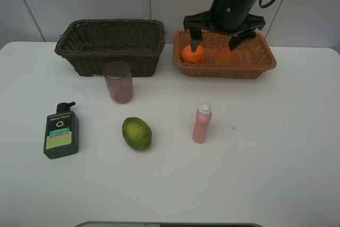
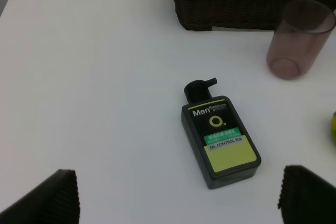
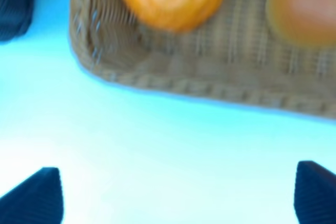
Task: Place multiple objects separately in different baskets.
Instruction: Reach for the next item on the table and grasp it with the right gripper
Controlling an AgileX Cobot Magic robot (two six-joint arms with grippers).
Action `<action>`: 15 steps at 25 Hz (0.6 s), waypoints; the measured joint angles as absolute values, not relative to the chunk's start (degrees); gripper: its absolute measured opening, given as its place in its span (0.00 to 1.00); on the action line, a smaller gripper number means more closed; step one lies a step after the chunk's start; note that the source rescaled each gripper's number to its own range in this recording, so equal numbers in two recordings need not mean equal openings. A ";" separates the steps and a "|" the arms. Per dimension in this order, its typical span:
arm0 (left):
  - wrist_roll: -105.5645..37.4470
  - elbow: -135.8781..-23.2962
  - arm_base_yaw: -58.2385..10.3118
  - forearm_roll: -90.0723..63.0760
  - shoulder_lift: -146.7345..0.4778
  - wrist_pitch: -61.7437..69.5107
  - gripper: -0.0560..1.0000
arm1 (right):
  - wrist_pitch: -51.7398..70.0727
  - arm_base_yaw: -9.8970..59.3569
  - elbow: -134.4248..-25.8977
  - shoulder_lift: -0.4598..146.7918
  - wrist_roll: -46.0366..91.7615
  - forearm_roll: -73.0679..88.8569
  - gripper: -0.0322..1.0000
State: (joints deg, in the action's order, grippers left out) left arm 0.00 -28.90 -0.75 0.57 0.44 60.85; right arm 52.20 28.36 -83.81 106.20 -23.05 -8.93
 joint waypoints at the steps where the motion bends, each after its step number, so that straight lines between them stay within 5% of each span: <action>1: 0.00 -28.90 -0.75 0.57 0.44 60.85 0.97 | 51.66 28.77 -81.75 104.75 -23.63 -8.78 0.98; 15: 0.00 -28.90 -0.75 0.57 0.44 60.85 0.97 | 51.32 36.96 -69.68 100.13 -30.91 -7.88 1.00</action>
